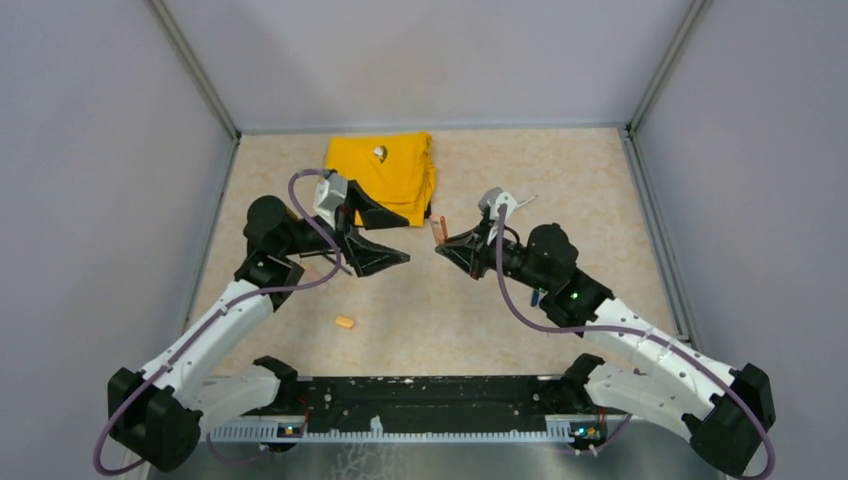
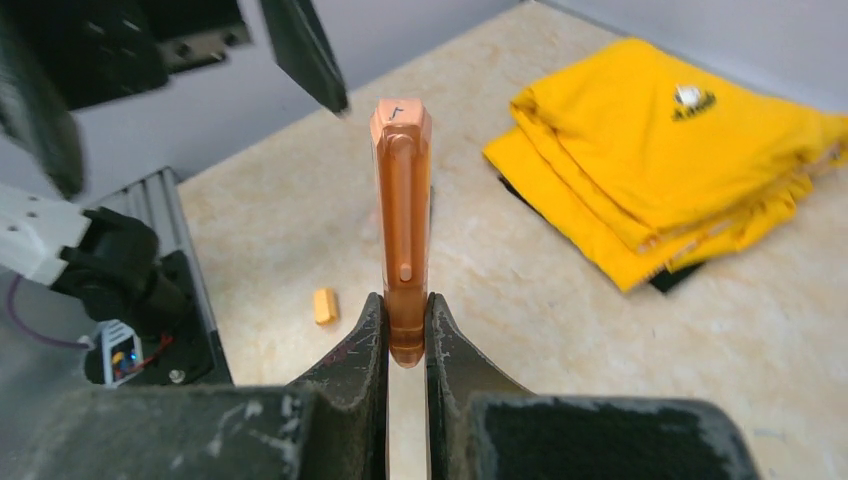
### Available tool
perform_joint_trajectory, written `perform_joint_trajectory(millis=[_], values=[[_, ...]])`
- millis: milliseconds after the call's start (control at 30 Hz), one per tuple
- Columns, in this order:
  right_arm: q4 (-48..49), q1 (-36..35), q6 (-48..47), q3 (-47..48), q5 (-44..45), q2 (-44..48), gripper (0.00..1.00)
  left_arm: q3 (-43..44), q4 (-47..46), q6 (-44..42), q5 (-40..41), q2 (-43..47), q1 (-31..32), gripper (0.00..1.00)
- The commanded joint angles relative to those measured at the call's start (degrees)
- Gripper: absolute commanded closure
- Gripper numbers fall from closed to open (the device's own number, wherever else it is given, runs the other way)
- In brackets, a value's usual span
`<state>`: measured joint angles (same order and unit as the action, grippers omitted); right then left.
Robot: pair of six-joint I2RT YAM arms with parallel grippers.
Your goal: Insert the pens into the pen caps
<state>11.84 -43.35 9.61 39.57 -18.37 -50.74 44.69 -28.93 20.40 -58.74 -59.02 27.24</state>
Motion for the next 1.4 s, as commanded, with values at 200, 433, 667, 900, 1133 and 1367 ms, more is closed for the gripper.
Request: perform_joint_trajectory(millis=[200, 433, 667, 900, 1133, 1367], values=[[-8.50, 0.12, 4.96, -0.75, 19.40, -3.62, 1.00, 2.96, 18.00, -9.41, 27.11, 2.42, -0.62, 0.15], [-9.53, 0.11, 5.89, -0.25, 17.30, -7.99, 1.00, 2.76, 21.28, -10.76, 35.84, 3.32, -0.66, 0.12], [-17.31, 1.57, 11.58, 5.91, 25.52, -18.02, 1.00, 3.30, 24.08, -11.77, 41.39, 2.90, -0.73, 0.14], [-25.26, 3.23, 15.64, 16.95, 22.71, -35.30, 1.00, 4.02, 25.45, -12.05, 42.53, 1.82, -0.78, 0.14], [-18.21, 7.46, 22.09, 18.52, 13.98, -43.98, 1.00, 3.86, 26.13, -12.03, 45.53, 2.22, -0.97, 0.14], [-16.75, 8.44, 24.04, 20.26, 11.99, -49.19, 0.97, 4.35, 26.38, -11.81, 44.03, 1.21, -1.44, 0.14]])
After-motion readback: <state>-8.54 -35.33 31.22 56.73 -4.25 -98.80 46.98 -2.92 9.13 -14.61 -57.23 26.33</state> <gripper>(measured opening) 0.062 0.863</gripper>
